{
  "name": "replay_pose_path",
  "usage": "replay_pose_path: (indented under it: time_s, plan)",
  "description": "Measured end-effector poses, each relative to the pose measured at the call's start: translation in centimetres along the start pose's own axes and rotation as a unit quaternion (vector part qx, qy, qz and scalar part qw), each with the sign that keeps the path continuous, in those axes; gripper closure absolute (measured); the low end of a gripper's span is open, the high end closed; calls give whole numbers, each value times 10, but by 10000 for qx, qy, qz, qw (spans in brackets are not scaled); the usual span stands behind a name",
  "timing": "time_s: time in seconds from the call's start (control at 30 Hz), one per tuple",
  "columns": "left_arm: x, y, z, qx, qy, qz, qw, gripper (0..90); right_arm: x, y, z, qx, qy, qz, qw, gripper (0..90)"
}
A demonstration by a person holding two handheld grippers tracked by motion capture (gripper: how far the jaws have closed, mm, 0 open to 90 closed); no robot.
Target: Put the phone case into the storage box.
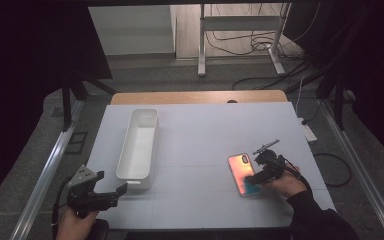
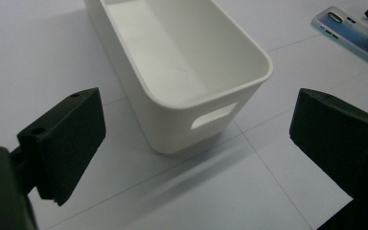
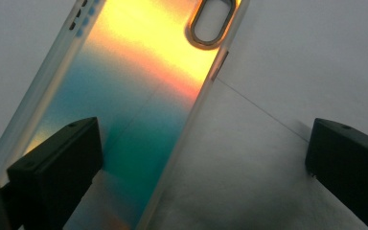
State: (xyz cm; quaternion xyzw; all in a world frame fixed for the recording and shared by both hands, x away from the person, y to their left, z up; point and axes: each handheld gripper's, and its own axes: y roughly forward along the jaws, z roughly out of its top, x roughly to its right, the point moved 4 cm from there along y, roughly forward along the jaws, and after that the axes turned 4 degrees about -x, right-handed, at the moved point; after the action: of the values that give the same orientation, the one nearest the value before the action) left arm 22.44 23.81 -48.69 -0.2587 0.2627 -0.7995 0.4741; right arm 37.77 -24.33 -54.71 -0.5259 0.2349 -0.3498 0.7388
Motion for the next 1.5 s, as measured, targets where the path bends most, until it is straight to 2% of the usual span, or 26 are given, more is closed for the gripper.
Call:
replay_pose_path:
  time_s: [0.07, 0.1, 0.23, 0.33, 0.4, 0.43, 0.5, 0.53, 0.57, 0.63, 0.8, 0.97, 1.2, 1.23, 1.37, 1.5]
  plan:
    - [0, 0, 0, 1, 1, 3, 10000, 61, -1, -2, 0, 20, -11, 52, 10000, 58]
    - [0, 0, 0, 0, 1, 4, 10000, 61, -1, -3, 1, 35, -6, 47, 10000, 115]
    - [0, 0, 0, -3, 10, 15, 10000, 61, 0, -12, 2, -21, 5, 125, 9999, 416]
    - [0, 0, 0, -3, 5, 13, 10000, 61, 1, -14, 3, -79, 75, 170, 9998, 585]
    - [0, 0, 0, -5, 4, 9, 10000, 62, 1, -15, 2, -120, 163, 289, 9994, 656]
    - [0, 0, 0, -5, 4, 9, 10000, 62, 1, -15, 2, -120, 163, 289, 9994, 656]
    - [0, 0, 0, -8, 12, 17, 10000, 62, 1, -16, 2, -162, 250, 521, 9982, 784]
    - [0, 0, 0, -6, 13, 18, 10000, 62, 1, -16, 3, -194, 366, 528, 9977, 802]
    - [0, 0, 0, -7, 16, 20, 10000, 62, 1, -16, 3, -194, 366, 528, 9977, 802]
    - [0, 0, 0, 0, 20, 19, 10000, 62, 1, -16, 3, -231, 499, 625, 9965, 865]
    - [0, 0, 0, 1, 31, 25, 10000, 62, 1, -16, 2, -241, 479, 643, 9965, 875]
    - [0, 0, 0, 16, 38, 31, 10000, 62, 1, -18, 3, -124, 433, 641, 9969, 875]
    - [2, -1, 0, 33, 110, 29, 9999, 66, 1, -30, 8, 329, 313, 647, 9969, 875]
    - [2, -1, 0, 33, 110, 29, 9999, 66, 1, -30, 8, 329, 313, 647, 9969, 875]
    - [3, 0, 0, 4, 172, 42, 9998, 67, -1, -38, 11, 608, 253, 640, 9958, 875]
    - [4, 0, 0, 38, 212, -19, 9998, 77, -3, -44, 12, 771, 182, 602, 9950, 875]
